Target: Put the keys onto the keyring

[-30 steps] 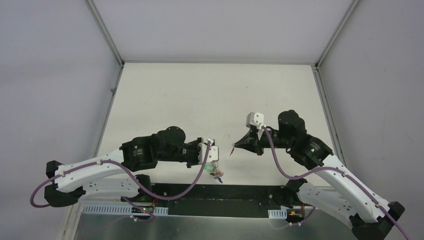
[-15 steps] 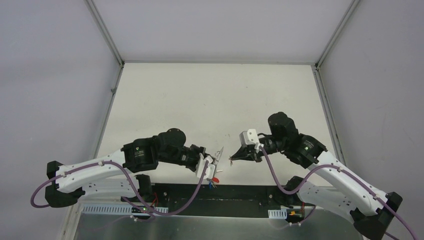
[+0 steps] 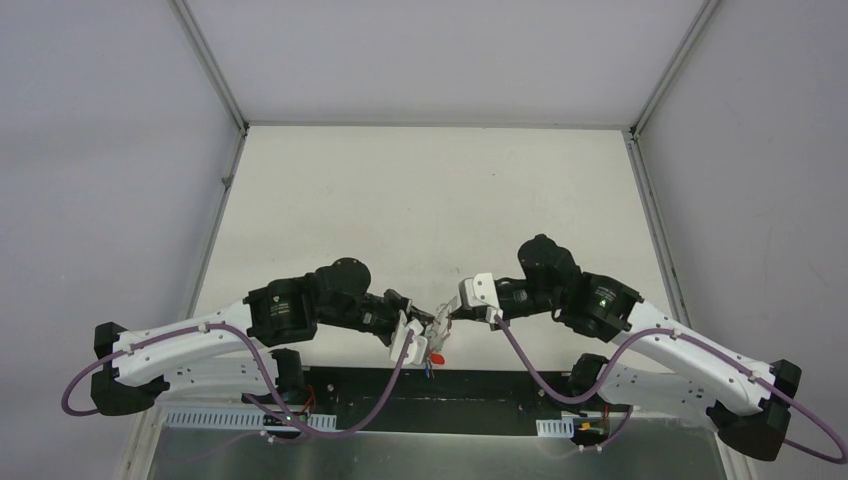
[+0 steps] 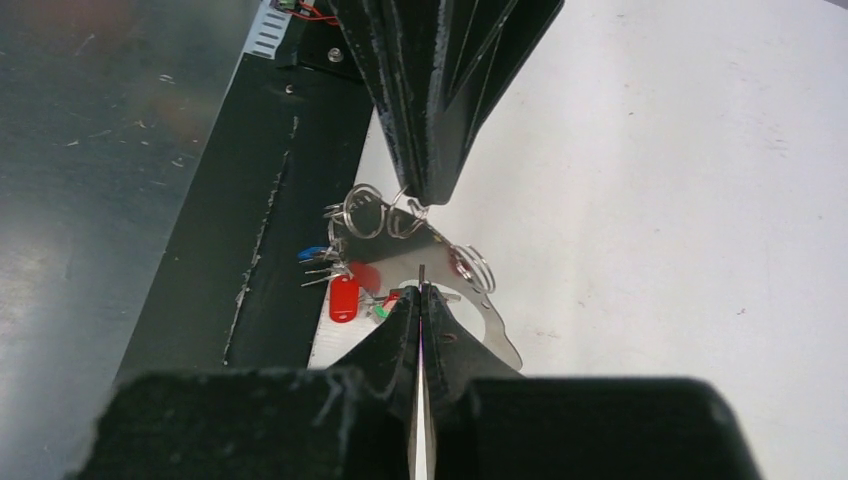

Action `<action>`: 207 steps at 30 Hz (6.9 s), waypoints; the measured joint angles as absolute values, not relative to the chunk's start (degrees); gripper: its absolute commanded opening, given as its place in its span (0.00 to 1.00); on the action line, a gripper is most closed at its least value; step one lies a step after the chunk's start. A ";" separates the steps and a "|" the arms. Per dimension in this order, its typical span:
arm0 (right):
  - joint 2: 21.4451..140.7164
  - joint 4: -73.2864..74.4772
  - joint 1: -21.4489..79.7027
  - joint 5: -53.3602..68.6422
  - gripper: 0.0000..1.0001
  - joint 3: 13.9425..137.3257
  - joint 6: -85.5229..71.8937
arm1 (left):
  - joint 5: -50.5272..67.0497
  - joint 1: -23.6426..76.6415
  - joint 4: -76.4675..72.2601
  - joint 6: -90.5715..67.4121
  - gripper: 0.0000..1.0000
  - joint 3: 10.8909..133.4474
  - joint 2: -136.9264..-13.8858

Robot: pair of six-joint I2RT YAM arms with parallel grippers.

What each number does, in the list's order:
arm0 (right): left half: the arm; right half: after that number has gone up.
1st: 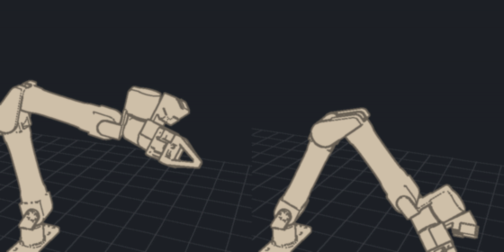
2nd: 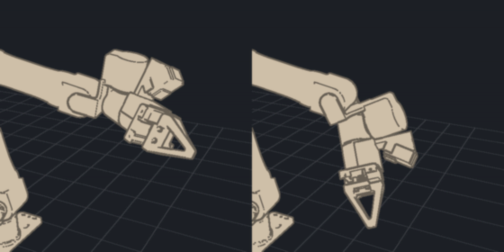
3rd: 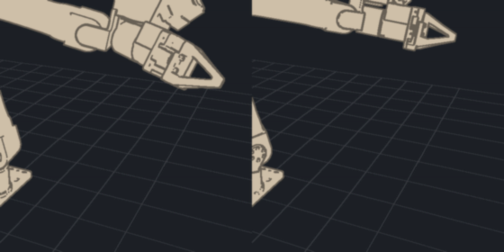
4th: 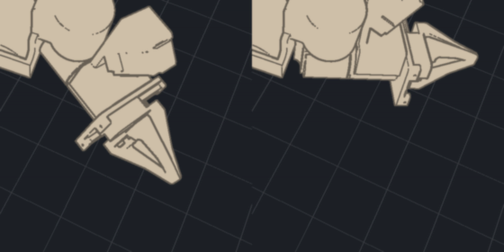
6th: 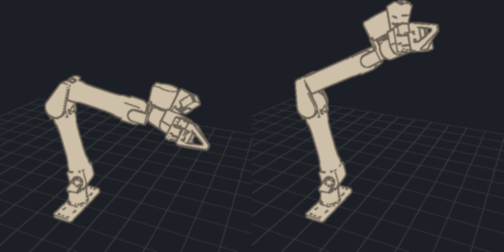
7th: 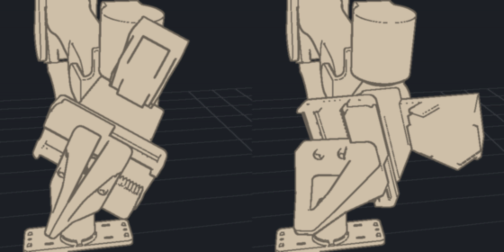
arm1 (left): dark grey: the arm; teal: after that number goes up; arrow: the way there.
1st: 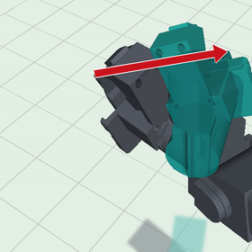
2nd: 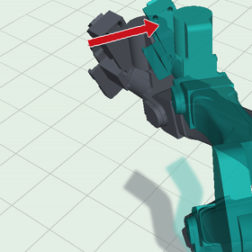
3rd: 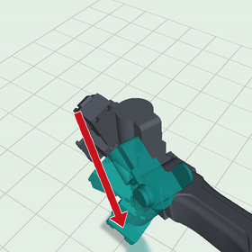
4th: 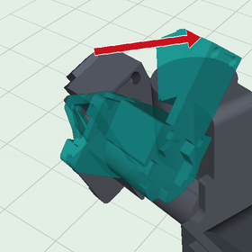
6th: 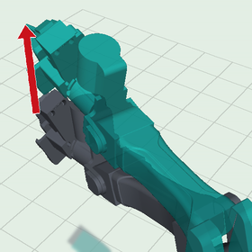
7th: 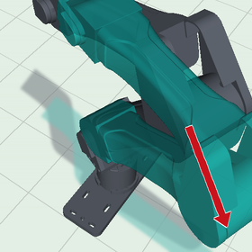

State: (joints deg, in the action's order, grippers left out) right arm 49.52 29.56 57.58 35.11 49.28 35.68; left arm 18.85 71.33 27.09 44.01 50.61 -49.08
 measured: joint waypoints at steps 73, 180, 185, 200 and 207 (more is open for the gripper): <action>40.05 21.32 71.53 17.76 0.42 45.08 39.62 | 18.06 72.03 21.37 31.33 0.00 49.84 -49.21; 48.07 36.95 71.64 7.79 0.00 54.85 24.56 | 14.00 72.03 12.51 22.26 0.41 43.35 -42.28; 51.29 44.97 69.52 13.58 0.00 57.91 24.29 | 13.96 72.03 12.80 22.22 0.42 43.35 -42.44; 59.57 47.79 51.86 36.27 0.00 59.46 19.16 | 13.34 72.03 1.89 19.40 0.38 34.83 -46.35; 59.81 47.68 51.83 39.05 0.00 59.57 19.20 | 10.94 72.03 -3.07 16.62 0.35 34.83 -49.74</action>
State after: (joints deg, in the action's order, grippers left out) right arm 59.81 47.68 51.83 39.05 59.57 19.20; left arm 10.94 72.03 -3.07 16.62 34.83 -49.74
